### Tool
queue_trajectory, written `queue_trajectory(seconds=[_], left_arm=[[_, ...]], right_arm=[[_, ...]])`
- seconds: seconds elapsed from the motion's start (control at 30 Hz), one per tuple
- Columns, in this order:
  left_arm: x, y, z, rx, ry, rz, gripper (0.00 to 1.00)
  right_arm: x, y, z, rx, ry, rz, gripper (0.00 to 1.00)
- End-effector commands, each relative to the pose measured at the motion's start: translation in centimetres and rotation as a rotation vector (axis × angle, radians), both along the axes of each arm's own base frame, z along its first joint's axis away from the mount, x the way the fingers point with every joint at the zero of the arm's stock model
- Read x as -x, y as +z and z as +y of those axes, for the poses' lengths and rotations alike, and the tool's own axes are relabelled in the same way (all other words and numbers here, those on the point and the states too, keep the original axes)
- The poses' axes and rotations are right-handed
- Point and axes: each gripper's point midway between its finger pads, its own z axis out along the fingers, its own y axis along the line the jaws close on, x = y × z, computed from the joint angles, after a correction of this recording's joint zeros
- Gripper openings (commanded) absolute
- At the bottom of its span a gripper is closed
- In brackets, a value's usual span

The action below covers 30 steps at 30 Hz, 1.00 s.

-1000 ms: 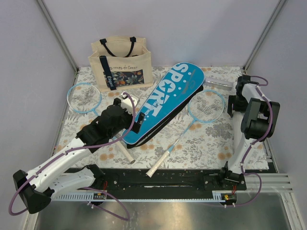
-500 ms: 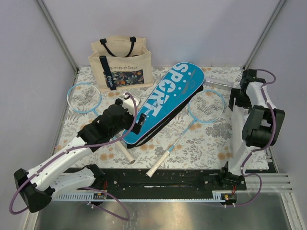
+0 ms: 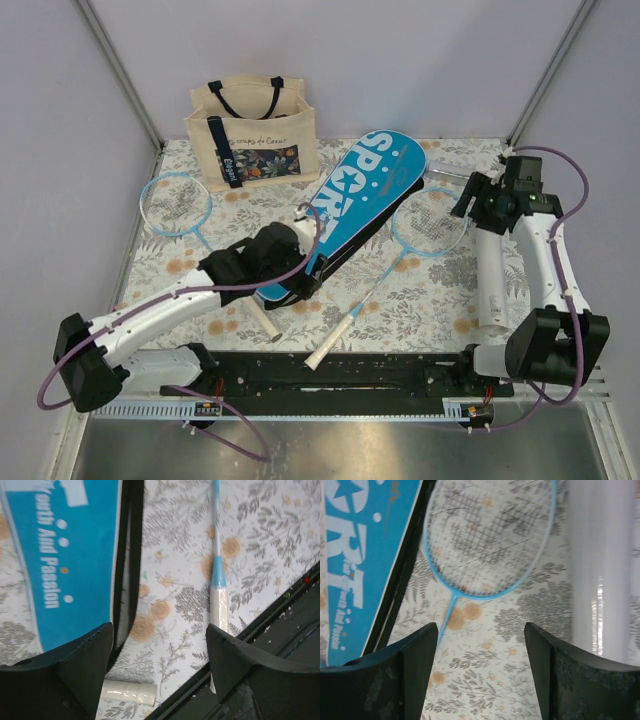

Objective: Pack up the badminton gear

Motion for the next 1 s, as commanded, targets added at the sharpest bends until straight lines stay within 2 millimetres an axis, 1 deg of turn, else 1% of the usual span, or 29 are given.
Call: queue_trajectory(seconds=[0.0, 0.13, 0.17, 0.2, 0.23, 0.3, 0.43, 0.57, 0.8, 0.97], left_arm=[[2.4, -2.7, -2.3, 0.001, -0.032, 0.065, 0.77], [4.3, -4.9, -3.9, 0.007, -0.067, 0.08, 0.75], [4.6, -5.3, -4.2, 0.013, -0.075, 0.08, 0.74], [5.0, -5.9, -4.5, 0.013, -0.079, 0.083, 0.73], [5.3, -6.3, -4.8, 0.019, -0.086, 0.082, 0.72], [6.3, -7.3, -5.4, 0.028, -0.103, 0.096, 0.7], [7.7, -9.0, -5.7, 0.038, -0.116, 0.12, 0.67], [8.5, -10.6, -5.3, 0.008, -0.109, 0.141, 0.64], [10.2, -12.5, -6.0, -0.047, -0.122, 0.168, 0.61], [10.9, -14.7, -6.1, -0.108, -0.118, 0.192, 0.58]], right_arm=[[0.2, 1.0, 6.2, -0.181, 0.109, -0.098, 0.79], [1.3, 1.3, 9.6, -0.304, 0.143, -0.151, 0.77], [1.5, 1.0, 10.0, -0.321, 0.142, -0.159, 0.77], [1.7, 0.8, 10.1, -0.334, 0.131, -0.169, 0.76], [2.2, 0.9, 11.3, -0.356, 0.154, -0.175, 0.76], [2.7, 0.7, 12.0, -0.393, 0.164, -0.194, 0.75], [3.4, 0.4, 12.4, -0.433, 0.153, -0.219, 0.74], [4.0, -0.2, 12.6, -0.44, 0.153, -0.221, 0.74], [5.0, -2.1, 13.1, -0.484, 0.135, -0.2, 0.73], [5.8, -3.5, 13.7, -0.509, 0.133, -0.178, 0.73]])
